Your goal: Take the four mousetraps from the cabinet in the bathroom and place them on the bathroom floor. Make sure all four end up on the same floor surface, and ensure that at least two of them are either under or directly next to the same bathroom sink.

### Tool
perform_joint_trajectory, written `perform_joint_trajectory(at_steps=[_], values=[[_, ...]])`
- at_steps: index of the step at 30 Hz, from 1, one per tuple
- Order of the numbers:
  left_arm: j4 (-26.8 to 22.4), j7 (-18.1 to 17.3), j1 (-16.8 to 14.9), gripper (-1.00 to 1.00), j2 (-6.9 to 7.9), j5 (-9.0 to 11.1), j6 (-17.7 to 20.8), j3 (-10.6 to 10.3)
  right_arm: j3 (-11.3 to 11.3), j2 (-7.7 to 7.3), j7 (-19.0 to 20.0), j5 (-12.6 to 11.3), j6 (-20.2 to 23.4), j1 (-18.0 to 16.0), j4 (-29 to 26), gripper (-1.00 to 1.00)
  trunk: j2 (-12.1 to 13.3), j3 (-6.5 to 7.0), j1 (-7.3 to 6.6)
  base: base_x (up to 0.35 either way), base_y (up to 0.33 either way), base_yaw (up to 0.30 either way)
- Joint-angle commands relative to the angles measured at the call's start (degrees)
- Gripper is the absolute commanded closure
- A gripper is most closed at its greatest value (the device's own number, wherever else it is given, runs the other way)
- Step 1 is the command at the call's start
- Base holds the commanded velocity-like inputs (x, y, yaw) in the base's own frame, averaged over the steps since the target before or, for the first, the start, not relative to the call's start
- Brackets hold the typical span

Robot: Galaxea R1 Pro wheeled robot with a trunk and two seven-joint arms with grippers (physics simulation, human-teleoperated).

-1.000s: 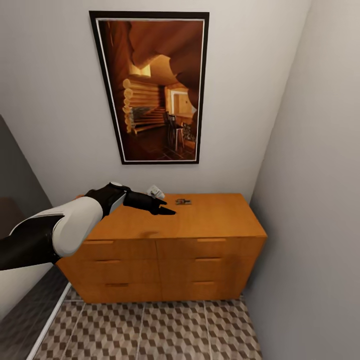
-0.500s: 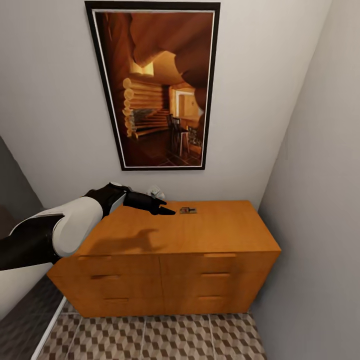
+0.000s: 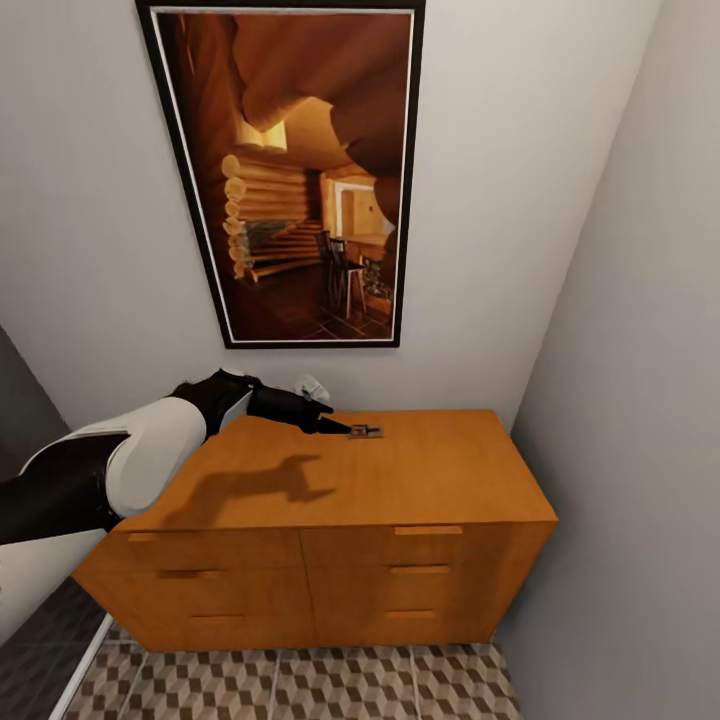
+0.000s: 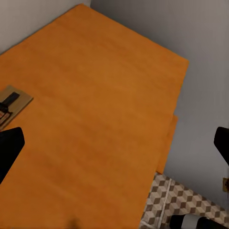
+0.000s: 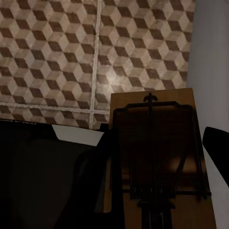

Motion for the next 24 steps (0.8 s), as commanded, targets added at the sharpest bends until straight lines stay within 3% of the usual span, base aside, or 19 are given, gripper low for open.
perform_joint_trajectory(at_steps=[1,15,17,20,24], values=[[0.1,-0.1,0.0,-1.00,0.01,-0.3,0.6,0.5,0.4,-0.03,0.2,-0.6,-0.2,-0.1,0.1,1.00,-0.1,-0.12,0.03,0.005,-0.004,0.000],[0.1,0.2,0.7,-1.00,0.44,-0.3,0.6,0.5,0.5,-0.03,0.2,-0.6,-0.3,0.0,0.1,1.00,-0.1,-0.12,0.03,0.000,0.000,0.000],[0.1,1.4,0.8,-1.00,0.48,-0.3,0.6,0.5,0.5,-0.03,0.3,-0.5,-0.4,0.0,0.1,1.00,-0.1,-0.12,0.03,0.000,0.000,0.000],[0.2,6.1,0.9,-1.00,0.46,-0.2,0.7,0.5,0.5,-0.03,0.4,-0.5,-0.4,0.0,0.1,1.00,-0.1,-0.12,0.03,0.000,0.000,0.000],[0.2,8.8,0.9,-1.00,0.45,-0.1,1.2,0.5,0.5,-0.03,0.4,-0.5,-0.5,0.0,0.1,1.00,-0.1,-0.12,0.03,0.000,0.000,0.000]])
